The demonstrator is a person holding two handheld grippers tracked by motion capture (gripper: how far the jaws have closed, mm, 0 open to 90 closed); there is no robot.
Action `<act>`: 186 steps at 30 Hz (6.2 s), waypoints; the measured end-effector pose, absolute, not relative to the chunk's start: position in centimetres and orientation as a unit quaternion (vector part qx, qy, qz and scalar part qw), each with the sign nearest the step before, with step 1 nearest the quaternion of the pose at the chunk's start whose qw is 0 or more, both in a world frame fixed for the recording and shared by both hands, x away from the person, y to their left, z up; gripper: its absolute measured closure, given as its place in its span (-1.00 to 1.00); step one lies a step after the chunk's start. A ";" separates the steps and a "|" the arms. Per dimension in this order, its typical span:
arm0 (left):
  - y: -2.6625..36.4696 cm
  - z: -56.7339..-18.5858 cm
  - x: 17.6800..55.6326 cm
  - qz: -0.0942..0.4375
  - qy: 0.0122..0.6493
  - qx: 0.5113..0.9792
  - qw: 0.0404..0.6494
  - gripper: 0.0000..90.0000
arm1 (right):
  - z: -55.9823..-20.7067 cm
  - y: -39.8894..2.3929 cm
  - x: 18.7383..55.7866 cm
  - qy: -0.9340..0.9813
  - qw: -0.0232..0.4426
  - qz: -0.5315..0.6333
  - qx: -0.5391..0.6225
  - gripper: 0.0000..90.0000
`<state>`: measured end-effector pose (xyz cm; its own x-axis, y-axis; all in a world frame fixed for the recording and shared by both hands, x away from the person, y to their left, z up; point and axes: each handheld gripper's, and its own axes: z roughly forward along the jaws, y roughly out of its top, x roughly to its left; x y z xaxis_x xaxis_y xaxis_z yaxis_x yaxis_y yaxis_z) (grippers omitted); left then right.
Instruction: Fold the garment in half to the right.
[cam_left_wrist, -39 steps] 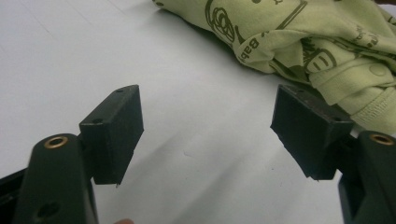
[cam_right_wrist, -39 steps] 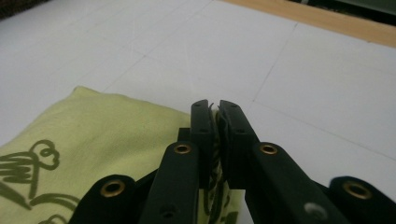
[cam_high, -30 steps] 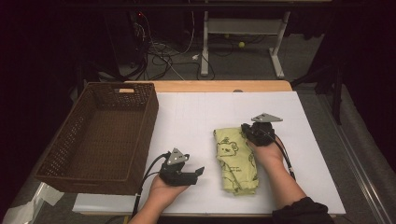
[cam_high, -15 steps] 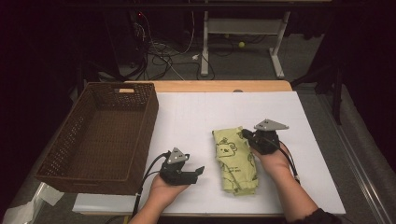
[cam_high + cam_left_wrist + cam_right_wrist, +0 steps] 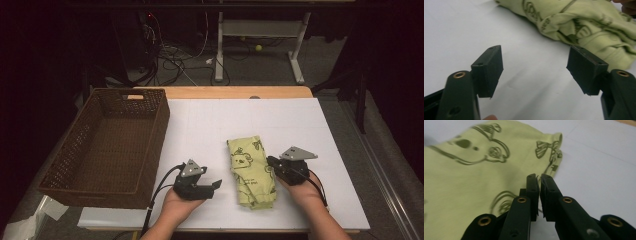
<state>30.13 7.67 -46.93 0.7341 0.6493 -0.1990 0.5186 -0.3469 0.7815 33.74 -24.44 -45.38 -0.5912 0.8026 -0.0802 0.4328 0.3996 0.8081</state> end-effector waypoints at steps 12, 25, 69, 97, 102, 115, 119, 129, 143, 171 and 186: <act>3.3 -47.2 27.4 0.033 0.286 0.854 0.433 -0.11 | -44.0 -22.8 25.1 0.823 0.209 0.432 0.304 0.58; 2.1 -47.2 27.0 0.022 0.253 0.869 0.425 0.19 | -44.8 -21.2 22.7 0.848 0.196 0.400 0.288 0.94; 2.5 -47.1 27.1 0.015 0.261 0.877 0.402 0.66 | -46.6 -23.0 22.6 0.858 0.163 0.365 0.323 0.98; 8.1 -46.4 27.2 0.042 0.339 0.837 0.429 0.66 | -46.7 -16.2 23.0 0.882 0.129 0.390 0.231 0.98; 8.3 -46.5 27.2 0.043 0.341 0.838 0.424 0.65 | -46.8 -15.6 23.0 0.885 0.127 0.389 0.223 0.98; 9.3 -46.2 26.6 0.061 0.349 0.844 0.403 0.11 | -46.6 -16.9 22.3 0.880 0.115 0.402 0.225 0.71; 10.1 -46.2 26.4 0.083 0.354 0.849 0.384 -0.17 | -46.3 -18.0 22.2 0.870 0.120 0.413 0.241 0.60; 10.7 -46.3 28.0 0.097 0.384 0.840 0.370 -0.62 | -46.0 -20.9 21.9 0.843 0.151 0.424 0.296 0.19; 9.4 -46.7 30.2 0.070 0.404 0.846 0.342 -1.00 | -46.4 -26.7 23.5 0.781 0.213 0.425 0.405 -0.76; 9.7 -46.2 29.6 0.072 0.395 0.884 0.240 -1.00 | -45.9 -30.1 25.8 0.730 0.249 0.436 0.463 -1.00; 9.4 -45.8 29.7 0.047 0.373 0.901 0.214 -1.00 | -45.9 -30.4 25.1 0.727 0.252 0.436 0.467 -1.00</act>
